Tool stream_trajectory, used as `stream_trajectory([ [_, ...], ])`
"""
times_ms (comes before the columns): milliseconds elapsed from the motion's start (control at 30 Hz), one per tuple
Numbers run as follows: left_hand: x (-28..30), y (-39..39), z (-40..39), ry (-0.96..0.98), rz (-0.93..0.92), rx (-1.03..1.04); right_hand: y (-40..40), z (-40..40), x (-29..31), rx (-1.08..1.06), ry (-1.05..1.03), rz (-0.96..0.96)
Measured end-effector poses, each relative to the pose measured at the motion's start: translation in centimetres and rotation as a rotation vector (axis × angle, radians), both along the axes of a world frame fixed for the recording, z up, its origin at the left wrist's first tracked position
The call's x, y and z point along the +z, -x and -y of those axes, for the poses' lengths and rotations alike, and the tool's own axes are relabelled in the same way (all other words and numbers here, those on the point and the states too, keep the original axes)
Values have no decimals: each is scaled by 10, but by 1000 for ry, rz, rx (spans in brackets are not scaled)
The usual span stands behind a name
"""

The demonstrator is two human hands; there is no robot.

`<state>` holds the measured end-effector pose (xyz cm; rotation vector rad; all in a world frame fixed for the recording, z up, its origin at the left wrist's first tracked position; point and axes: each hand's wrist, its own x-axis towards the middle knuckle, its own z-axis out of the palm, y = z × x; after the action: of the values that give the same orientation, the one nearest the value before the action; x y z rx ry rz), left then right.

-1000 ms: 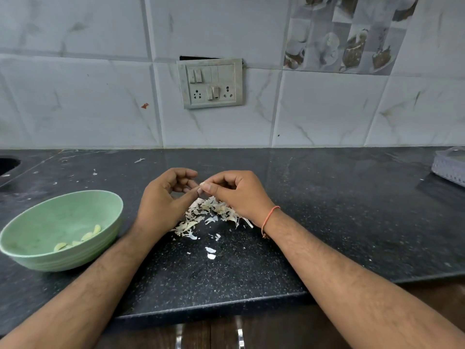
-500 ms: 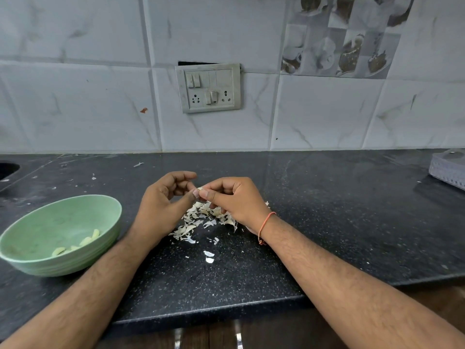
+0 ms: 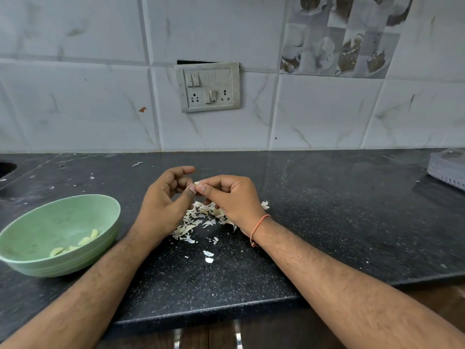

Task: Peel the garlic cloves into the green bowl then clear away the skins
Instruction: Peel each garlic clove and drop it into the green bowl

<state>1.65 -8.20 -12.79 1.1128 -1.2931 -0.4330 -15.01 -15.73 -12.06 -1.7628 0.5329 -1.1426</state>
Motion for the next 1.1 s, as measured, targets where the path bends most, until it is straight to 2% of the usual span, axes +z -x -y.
stream_trajectory([
  [300,2,2,-4,-53,25,-57,0,3,0,-4,-127,94],
  [400,-1,0,-4,-123,48,-81,2,5,5,13,-197,170],
  [467,-2,-1,-3,-159,78,-82,4,9,6,-7,-194,156],
  [533,-1,-1,-3,-136,68,-46,4,12,4,-29,-169,111],
  [667,2,-1,-3,-94,-65,3,2,14,-1,-81,-22,-46],
  [800,4,2,-7,-84,-95,51,2,12,-2,-97,101,-181],
  [1100,6,2,-9,-127,-211,18,4,3,2,-123,214,-147],
])
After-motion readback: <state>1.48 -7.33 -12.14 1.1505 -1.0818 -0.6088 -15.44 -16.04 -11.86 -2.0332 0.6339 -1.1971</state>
